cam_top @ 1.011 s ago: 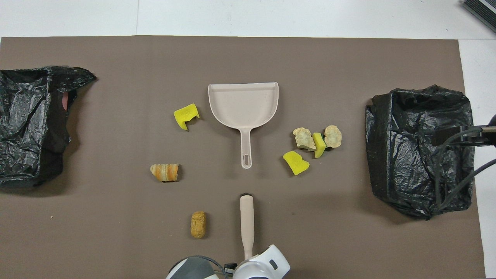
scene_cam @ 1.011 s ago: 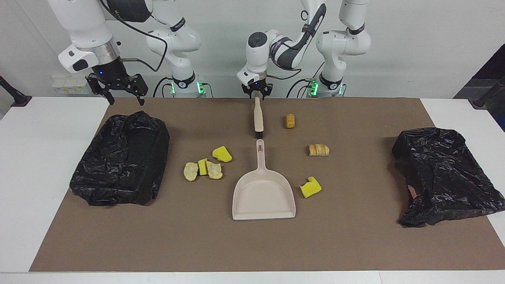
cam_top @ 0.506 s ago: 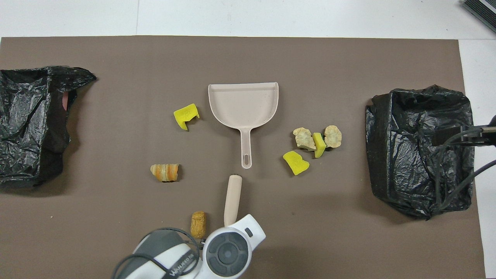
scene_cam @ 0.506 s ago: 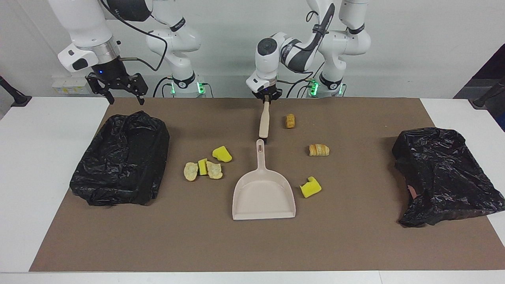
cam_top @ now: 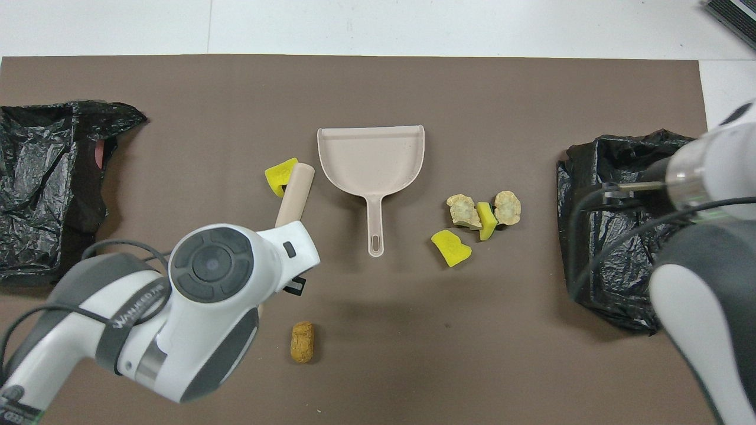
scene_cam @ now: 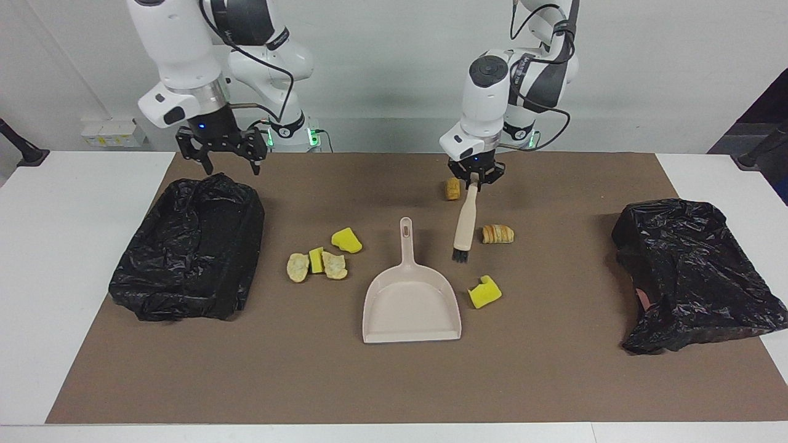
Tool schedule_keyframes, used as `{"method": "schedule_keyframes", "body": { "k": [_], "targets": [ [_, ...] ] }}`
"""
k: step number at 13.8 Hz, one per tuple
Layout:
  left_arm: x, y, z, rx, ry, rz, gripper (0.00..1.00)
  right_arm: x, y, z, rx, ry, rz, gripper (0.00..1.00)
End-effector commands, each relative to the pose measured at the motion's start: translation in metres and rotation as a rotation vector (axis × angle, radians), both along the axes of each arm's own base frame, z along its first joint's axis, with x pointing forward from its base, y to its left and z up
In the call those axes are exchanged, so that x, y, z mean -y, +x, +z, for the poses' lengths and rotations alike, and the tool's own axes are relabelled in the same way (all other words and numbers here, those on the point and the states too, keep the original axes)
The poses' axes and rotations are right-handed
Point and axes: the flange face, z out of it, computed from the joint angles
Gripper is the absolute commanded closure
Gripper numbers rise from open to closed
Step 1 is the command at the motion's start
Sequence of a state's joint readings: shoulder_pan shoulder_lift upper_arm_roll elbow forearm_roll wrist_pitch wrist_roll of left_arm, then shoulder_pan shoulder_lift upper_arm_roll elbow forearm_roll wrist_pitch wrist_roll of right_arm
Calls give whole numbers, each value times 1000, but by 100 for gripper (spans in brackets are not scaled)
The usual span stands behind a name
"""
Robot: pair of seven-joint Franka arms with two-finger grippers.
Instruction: Sweep and dump trash in bin
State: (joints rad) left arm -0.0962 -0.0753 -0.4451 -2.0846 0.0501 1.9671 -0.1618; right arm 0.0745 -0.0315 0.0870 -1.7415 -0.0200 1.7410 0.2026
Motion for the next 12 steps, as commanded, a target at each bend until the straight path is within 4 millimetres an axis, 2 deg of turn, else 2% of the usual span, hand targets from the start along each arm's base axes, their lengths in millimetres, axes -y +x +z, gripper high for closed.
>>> {"method": "schedule_keyframes", "body": {
  "k": [1,2,4,5,6,7,10,12],
  "targets": [
    [-19,70,3,12,24,-143,100,-66,21,-49,-3,19,-80,0],
    [-25,88,-2,23,63,-253,100,-97,25,-65,11,37,-95,0],
    [-57,127,-1,38,94,-357,100,-148,27,-98,14,56,-69,0],
    [-69,142,-5,39,98,-409,100,-165,27,-111,8,55,-65,0],
    [-73,157,-9,50,122,-498,100,-184,26,-124,-1,55,-72,0],
    [-77,174,-21,59,179,-631,100,-214,24,-137,2,66,-79,0],
    [-98,192,-43,51,212,-786,100,-270,20,-176,24,39,-97,0],
    [-100,196,-55,31,217,-900,100,-296,15,-200,54,2,-75,0]
  ]
}}
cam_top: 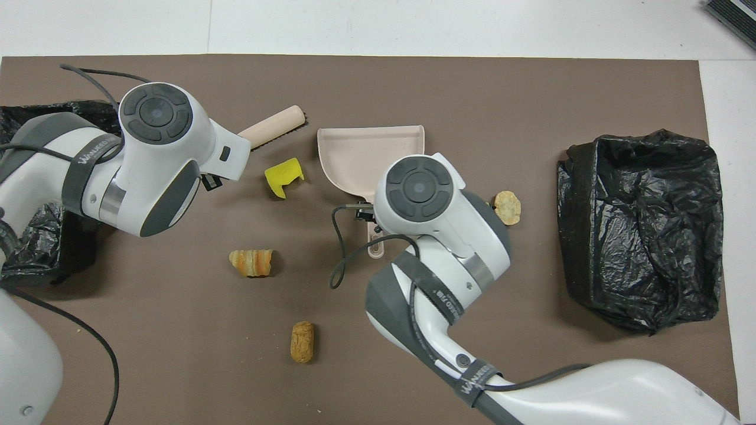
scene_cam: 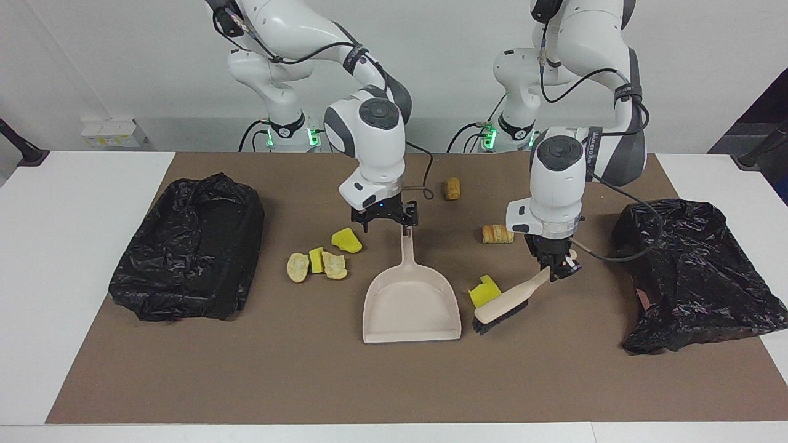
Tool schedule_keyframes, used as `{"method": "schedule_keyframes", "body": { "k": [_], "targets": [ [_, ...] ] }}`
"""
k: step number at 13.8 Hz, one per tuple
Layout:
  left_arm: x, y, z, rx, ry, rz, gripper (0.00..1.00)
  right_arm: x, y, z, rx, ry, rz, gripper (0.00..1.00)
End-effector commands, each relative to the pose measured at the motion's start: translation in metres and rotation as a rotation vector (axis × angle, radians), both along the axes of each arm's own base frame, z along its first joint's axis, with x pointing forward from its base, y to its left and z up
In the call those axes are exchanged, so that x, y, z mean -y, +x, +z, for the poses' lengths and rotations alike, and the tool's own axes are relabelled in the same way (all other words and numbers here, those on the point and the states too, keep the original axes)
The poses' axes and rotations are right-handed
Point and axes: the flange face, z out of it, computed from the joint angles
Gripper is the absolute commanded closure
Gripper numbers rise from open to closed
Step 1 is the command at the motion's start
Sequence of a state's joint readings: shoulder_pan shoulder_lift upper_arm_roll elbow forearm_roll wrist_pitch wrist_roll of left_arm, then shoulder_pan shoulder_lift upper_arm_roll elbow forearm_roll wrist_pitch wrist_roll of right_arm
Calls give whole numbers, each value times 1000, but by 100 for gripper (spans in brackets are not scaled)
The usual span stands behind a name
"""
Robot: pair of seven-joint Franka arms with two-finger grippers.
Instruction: Sweep and dump trash in bin
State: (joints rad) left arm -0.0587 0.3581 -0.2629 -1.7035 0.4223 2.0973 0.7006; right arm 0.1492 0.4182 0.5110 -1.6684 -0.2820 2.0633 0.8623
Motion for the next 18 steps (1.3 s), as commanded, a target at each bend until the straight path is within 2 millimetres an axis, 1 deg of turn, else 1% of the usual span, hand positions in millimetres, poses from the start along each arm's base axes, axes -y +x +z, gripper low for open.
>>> {"method": "schedule_keyframes", "body": {
  "k": [1,2,3,4,5,7,8,9,10,11,12,14,16,17,18],
  "targets": [
    [-5,11,-5,3,26,-120,100,-21,11,-23,38,-12,14,0],
    [-12,12,-10,1,31,-122,100,-23,10,-29,40,-8,22,0],
    [-12,10,-15,-13,38,-166,100,-26,12,-36,54,-13,40,0],
    [-14,8,-18,-34,50,-234,100,-26,12,-38,66,-21,56,0],
    [-20,9,-20,-44,53,-272,100,-26,12,-39,66,-21,61,0],
    [-20,11,-23,-24,41,-285,100,-26,11,-41,63,-22,70,0],
    [-20,14,-21,8,27,-291,100,-27,10,-41,63,-20,76,21],
    [-20,17,-19,32,15,-293,100,-29,8,-42,57,-19,83,62],
    [-24,21,-23,41,12,-291,100,-30,7,-42,52,-17,84,95],
    [-24,21,-24,41,11,-292,100,-30,3,-45,44,-20,89,100],
    [-24,22,-27,37,12,-293,100,-32,1,-45,42,-20,94,100],
    [-24,21,-33,26,30,-305,100,-28,3,-44,34,-34,101,100],
    [-26,17,-42,-2,63,-327,100,-21,0,-44,-9,-97,195,100],
    [-24,12,-44,-21,75,-351,100,-20,-3,-31,-12,-101,243,100],
    [-27,5,-48,-61,91,-359,100,-18,-6,-19,-8,-105,317,100]
  ]
}}
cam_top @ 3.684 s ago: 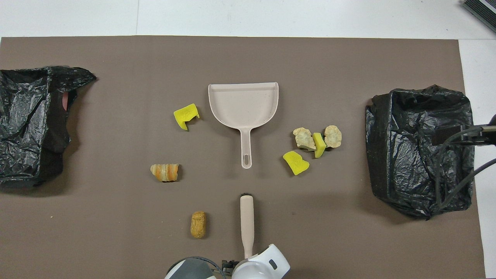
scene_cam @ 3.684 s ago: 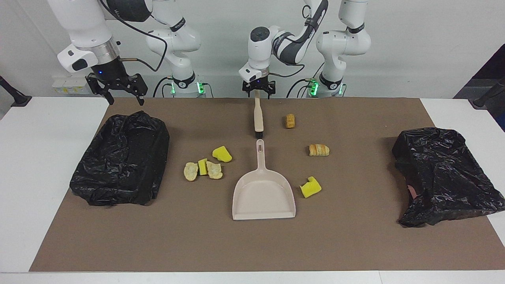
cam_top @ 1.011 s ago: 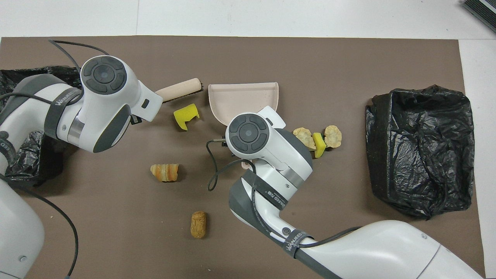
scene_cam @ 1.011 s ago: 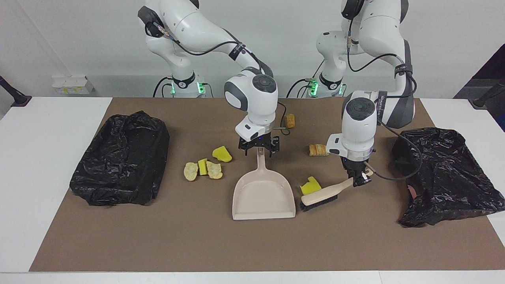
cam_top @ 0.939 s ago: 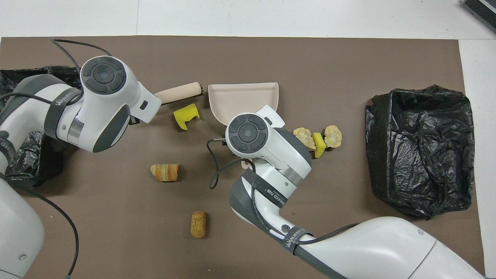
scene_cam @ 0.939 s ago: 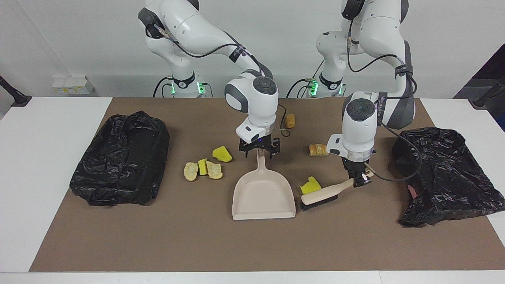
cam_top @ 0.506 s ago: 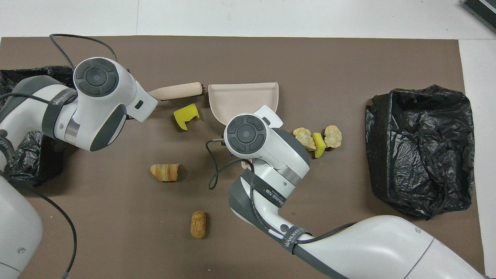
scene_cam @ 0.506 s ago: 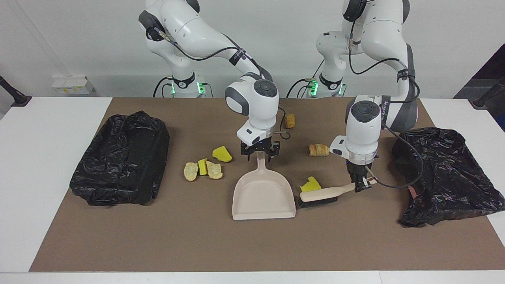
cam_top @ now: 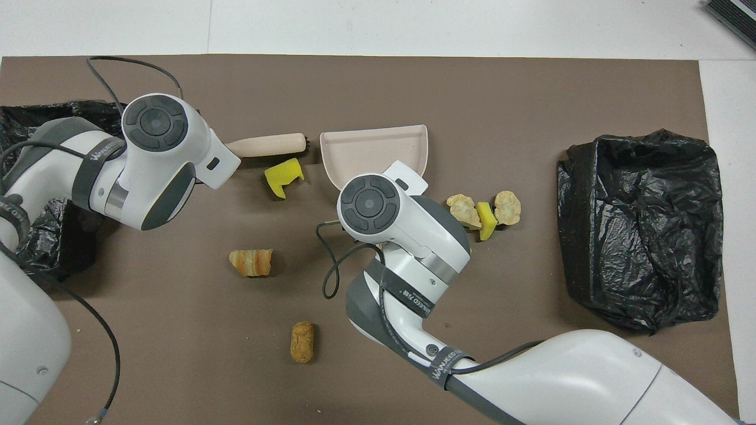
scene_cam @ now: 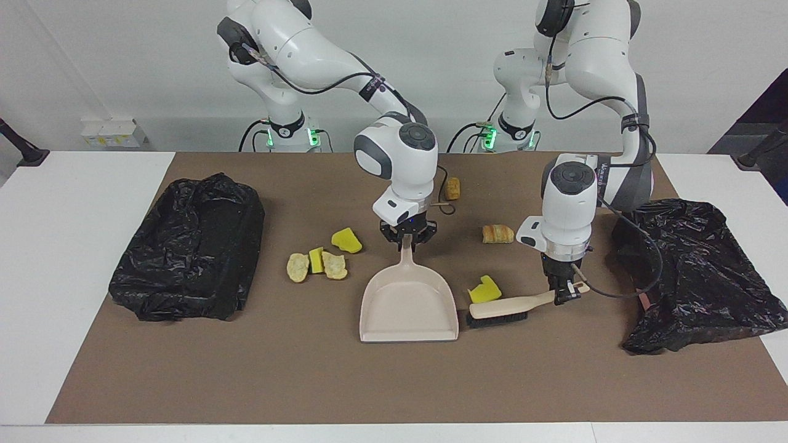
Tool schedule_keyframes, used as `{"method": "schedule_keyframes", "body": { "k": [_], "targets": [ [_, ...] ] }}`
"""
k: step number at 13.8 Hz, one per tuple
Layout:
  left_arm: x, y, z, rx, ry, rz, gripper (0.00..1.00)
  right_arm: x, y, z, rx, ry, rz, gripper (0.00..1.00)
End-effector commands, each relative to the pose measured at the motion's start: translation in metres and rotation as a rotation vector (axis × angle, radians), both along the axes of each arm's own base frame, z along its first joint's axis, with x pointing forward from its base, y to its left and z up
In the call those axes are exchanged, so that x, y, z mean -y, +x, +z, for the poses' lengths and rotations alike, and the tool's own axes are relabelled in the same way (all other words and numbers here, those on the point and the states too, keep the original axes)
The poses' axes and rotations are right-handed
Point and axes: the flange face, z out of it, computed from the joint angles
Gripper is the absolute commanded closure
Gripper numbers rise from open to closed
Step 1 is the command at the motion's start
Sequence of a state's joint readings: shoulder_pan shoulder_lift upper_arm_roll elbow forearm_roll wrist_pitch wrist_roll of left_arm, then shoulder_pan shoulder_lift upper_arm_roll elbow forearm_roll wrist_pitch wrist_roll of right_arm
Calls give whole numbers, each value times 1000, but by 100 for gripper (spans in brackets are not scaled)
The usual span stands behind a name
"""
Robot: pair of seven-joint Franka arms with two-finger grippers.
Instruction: Sweep and dump trash in bin
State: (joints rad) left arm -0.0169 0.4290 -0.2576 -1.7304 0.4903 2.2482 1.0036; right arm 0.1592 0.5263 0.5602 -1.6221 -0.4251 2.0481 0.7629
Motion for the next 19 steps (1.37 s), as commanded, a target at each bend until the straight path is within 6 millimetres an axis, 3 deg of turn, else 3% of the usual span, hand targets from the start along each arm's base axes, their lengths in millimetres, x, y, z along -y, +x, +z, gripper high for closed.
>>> {"method": "schedule_keyframes", "body": {
  "k": [1,4,9,10,12,14,16,19],
  "targets": [
    [-10,-22,1,-68,72,-36,100,16,-8,35,-38,-30,188,100],
    [-18,-71,-3,-134,126,-51,100,41,-21,84,-52,-11,290,100],
    [-14,-146,8,-159,188,-98,100,66,-91,96,-130,-71,499,100],
    [-11,-152,18,-140,188,-94,100,71,-104,101,-140,-58,545,100],
    [-10,-156,35,-140,163,-34,100,77,-129,92,-184,-46,665,100],
    [-19,-161,54,-101,145,107,100,83,-146,88,-207,-35,813,100],
    [-29,-168,58,-83,149,320,100,92,-149,79,-227,-43,918,100],
    [-41,-169,56,-51,131,477,100,118,-136,67,-198,-44,1096,100]
  ]
}}
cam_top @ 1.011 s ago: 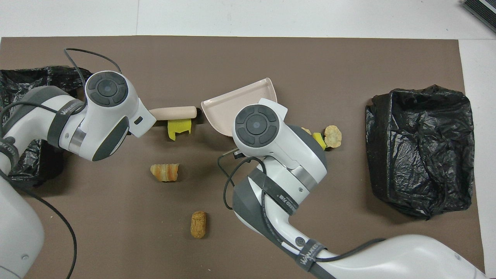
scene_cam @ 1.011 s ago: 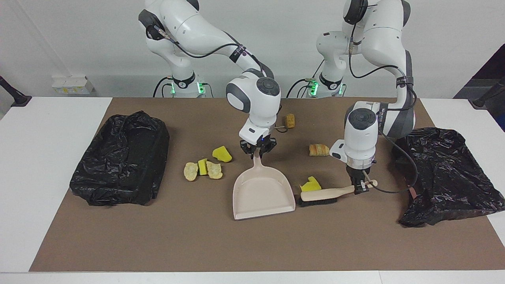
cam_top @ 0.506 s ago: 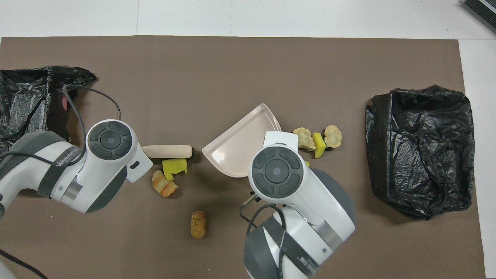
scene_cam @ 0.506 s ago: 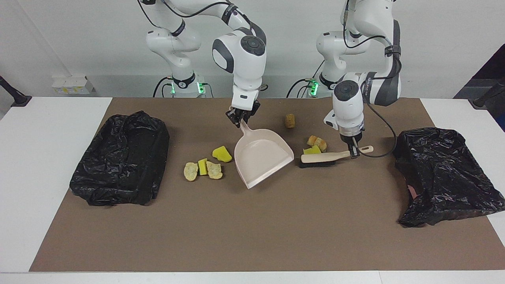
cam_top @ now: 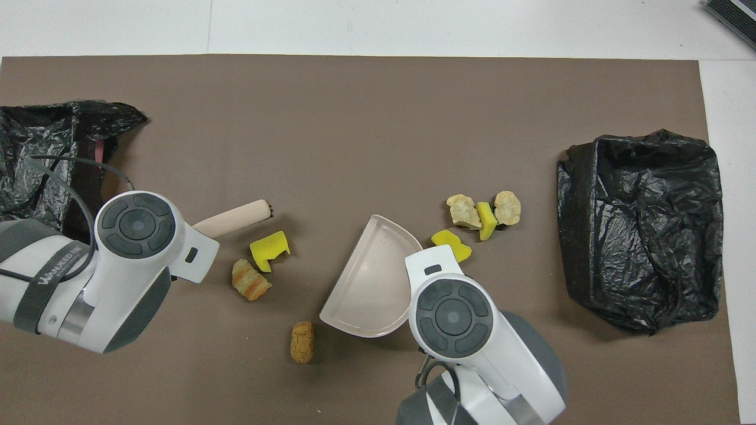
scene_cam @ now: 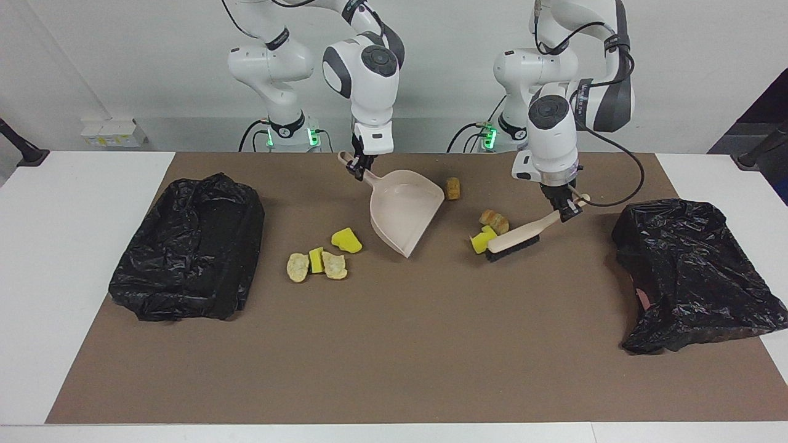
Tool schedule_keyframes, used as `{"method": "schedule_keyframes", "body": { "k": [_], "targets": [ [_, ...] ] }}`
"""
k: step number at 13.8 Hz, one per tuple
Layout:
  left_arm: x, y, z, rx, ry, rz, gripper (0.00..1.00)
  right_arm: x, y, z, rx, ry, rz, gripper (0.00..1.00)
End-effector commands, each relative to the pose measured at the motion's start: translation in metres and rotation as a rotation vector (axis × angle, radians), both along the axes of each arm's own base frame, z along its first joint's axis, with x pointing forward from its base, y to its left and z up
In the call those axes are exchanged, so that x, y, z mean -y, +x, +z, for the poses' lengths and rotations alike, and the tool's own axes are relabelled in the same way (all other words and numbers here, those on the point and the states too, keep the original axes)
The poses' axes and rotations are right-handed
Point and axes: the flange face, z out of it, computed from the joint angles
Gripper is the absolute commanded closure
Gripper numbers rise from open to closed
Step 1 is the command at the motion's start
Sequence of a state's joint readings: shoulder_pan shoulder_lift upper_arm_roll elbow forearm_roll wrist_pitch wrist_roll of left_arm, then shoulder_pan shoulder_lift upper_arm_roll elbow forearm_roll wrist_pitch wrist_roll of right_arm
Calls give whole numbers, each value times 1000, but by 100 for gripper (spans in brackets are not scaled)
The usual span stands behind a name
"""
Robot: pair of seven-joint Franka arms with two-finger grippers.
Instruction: Sweep and dump trash in bin
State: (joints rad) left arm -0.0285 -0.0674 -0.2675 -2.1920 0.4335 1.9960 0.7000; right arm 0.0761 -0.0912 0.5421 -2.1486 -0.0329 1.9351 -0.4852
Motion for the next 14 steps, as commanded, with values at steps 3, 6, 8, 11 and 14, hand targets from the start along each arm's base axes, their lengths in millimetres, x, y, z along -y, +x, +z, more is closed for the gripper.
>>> {"method": "schedule_keyframes", "body": {
  "k": [3,6,8,11,14],
  "targets": [
    [-26,-15,-8,78,-67,416,100,30,12,-10,28,65,257,100],
    [-47,-42,-27,84,-68,635,100,25,8,-30,61,83,291,100],
    [-48,-55,-34,113,-53,762,100,23,8,-38,57,90,292,100],
    [-37,-78,-48,117,-67,1014,100,16,13,-56,71,106,323,100],
    [-11,-92,-56,82,-96,1036,100,17,12,-58,77,73,358,100]
  ]
}}
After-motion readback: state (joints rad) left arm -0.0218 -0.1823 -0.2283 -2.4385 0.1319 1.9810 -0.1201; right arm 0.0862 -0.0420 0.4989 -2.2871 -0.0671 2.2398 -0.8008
